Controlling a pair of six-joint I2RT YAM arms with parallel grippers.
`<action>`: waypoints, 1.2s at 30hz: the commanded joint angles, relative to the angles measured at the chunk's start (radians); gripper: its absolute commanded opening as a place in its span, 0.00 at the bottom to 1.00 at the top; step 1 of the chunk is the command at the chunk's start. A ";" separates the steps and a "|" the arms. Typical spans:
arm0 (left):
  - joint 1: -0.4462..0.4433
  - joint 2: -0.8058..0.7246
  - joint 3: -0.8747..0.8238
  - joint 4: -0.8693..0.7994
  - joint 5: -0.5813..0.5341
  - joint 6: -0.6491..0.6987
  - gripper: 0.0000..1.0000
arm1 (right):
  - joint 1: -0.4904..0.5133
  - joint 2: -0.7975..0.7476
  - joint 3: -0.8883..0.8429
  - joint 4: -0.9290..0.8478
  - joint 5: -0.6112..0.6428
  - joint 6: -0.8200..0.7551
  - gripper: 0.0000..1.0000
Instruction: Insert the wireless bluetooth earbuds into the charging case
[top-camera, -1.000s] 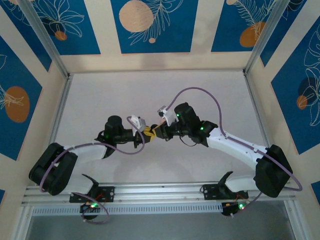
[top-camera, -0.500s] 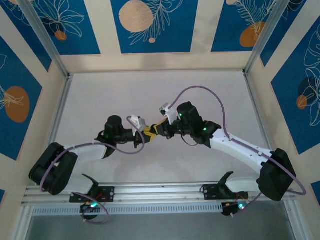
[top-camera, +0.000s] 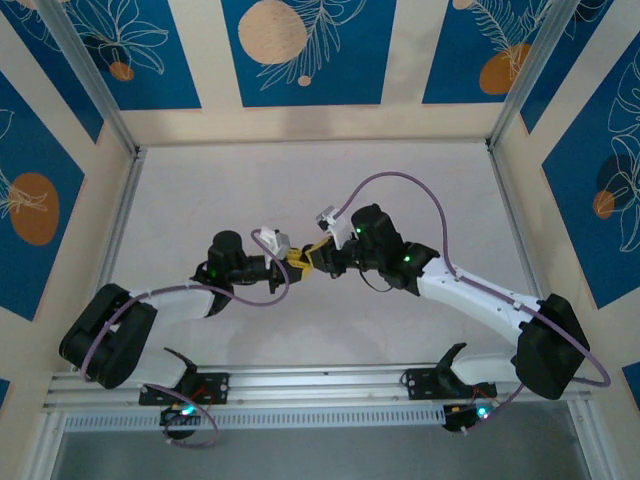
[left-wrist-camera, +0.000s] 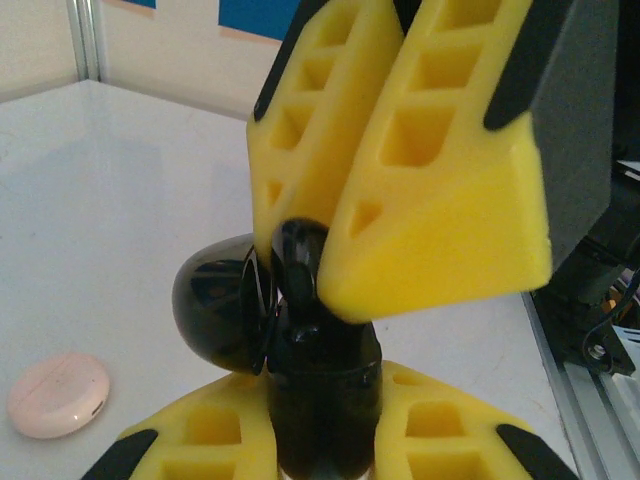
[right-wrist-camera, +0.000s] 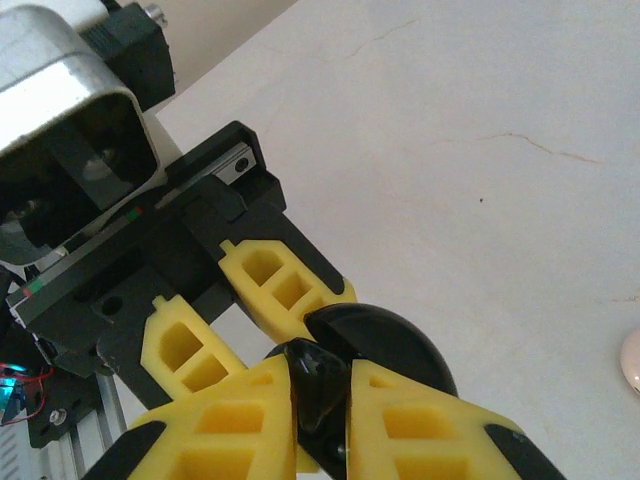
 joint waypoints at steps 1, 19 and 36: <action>-0.010 0.007 0.001 0.086 0.023 -0.025 0.15 | 0.011 -0.016 0.001 0.010 0.017 -0.019 0.16; -0.009 0.002 0.001 0.112 0.032 -0.038 0.15 | 0.005 -0.073 0.020 -0.002 -0.005 -0.009 0.48; -0.010 -0.076 0.000 0.066 0.103 0.017 0.15 | -0.215 -0.028 0.133 -0.118 -0.437 0.064 0.55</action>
